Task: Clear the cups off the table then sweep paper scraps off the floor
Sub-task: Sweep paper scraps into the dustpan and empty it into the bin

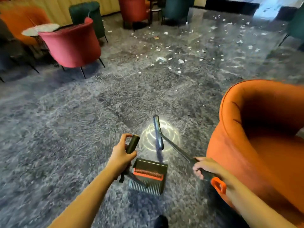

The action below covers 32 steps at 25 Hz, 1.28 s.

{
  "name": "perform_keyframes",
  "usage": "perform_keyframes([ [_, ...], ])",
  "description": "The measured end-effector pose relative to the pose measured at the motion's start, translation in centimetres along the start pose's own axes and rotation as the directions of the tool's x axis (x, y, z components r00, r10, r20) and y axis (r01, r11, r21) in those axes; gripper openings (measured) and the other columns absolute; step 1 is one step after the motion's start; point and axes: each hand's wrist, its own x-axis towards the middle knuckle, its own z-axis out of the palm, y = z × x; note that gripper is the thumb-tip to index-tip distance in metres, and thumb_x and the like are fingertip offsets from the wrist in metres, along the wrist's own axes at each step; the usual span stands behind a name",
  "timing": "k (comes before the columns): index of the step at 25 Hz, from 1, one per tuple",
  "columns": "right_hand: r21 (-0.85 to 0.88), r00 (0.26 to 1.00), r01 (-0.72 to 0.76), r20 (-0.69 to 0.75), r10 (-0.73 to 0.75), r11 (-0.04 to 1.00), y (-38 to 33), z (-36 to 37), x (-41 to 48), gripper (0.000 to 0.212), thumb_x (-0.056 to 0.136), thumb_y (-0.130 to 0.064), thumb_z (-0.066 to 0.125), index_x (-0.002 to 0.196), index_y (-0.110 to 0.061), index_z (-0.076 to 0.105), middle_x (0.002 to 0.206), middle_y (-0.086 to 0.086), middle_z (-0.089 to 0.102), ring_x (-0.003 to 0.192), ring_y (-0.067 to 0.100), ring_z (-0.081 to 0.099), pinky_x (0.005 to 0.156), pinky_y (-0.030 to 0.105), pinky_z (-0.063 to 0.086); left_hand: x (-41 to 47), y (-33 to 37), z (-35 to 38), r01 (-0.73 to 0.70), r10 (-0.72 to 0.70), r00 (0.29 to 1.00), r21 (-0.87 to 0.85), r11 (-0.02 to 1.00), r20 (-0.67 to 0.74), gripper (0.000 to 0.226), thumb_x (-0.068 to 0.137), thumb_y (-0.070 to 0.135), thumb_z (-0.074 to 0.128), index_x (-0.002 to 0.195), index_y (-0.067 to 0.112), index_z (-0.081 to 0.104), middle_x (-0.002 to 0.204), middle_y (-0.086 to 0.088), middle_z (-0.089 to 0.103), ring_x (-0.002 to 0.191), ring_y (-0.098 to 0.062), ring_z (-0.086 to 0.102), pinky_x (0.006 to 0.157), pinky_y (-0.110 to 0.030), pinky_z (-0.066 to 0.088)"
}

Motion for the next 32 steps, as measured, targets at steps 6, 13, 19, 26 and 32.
perform_keyframes([
  [6,0.069,0.997,0.001,-0.081,0.005,0.998,-16.3,-9.3,10.9,0.027,0.086,0.019,0.035,0.070,-0.003,0.041,0.043,0.007,0.041,0.026,0.011,0.038,0.031,0.013,0.031,22.1,8.0,1.9,-0.084,0.084,0.995,-0.008,0.996,0.053,0.044,0.081,0.007,0.068,0.113,0.026,0.045,0.074,-0.005,0.064,0.045,-0.009,0.055,0.048,-0.033,0.048],
  [13,0.155,0.990,-0.019,-0.135,0.040,0.988,-35.5,-21.9,26.2,0.033,0.090,0.016,0.034,0.063,-0.002,0.039,0.058,0.008,0.037,0.024,0.012,0.039,0.029,0.013,0.032,50.0,16.0,5.4,-0.115,0.113,0.992,0.043,0.992,0.050,0.043,0.080,0.006,0.071,0.115,0.017,0.049,0.076,-0.008,0.065,0.048,-0.012,0.054,0.047,-0.026,0.045],
  [19,0.175,0.969,-0.040,-0.235,0.081,0.984,-51.9,-30.8,37.1,0.038,0.091,0.014,0.035,0.058,-0.006,0.037,0.044,0.006,0.038,0.022,0.011,0.037,0.028,0.013,0.030,71.8,23.4,6.3,-0.138,0.136,0.990,0.084,0.987,0.037,0.043,0.079,0.005,0.072,0.112,0.021,0.050,0.081,-0.009,0.067,0.053,-0.016,0.059,0.052,-0.033,0.052],
  [26,0.240,0.954,-0.060,-0.273,0.126,0.969,-69.6,-38.9,51.4,0.038,0.094,0.011,0.029,0.060,-0.006,0.036,0.032,0.004,0.038,0.019,0.009,0.035,0.026,0.008,0.028,97.5,28.8,9.3,-0.182,0.173,0.973,0.045,0.982,0.152,0.043,0.080,0.000,0.068,0.110,0.025,0.050,0.083,-0.019,0.067,0.044,-0.021,0.054,0.041,-0.027,0.047],
  [32,0.316,0.962,-0.098,-0.212,0.171,0.944,-82.5,-45.5,61.2,0.043,0.096,0.008,0.024,0.057,-0.006,0.036,0.029,0.004,0.036,0.018,0.009,0.034,0.026,0.007,0.026,115.1,33.0,11.4,-0.195,0.179,0.964,0.064,0.979,0.196,0.043,0.081,0.001,0.068,0.116,0.018,0.050,0.088,-0.015,0.069,0.047,-0.014,0.055,0.050,-0.032,0.049],
])
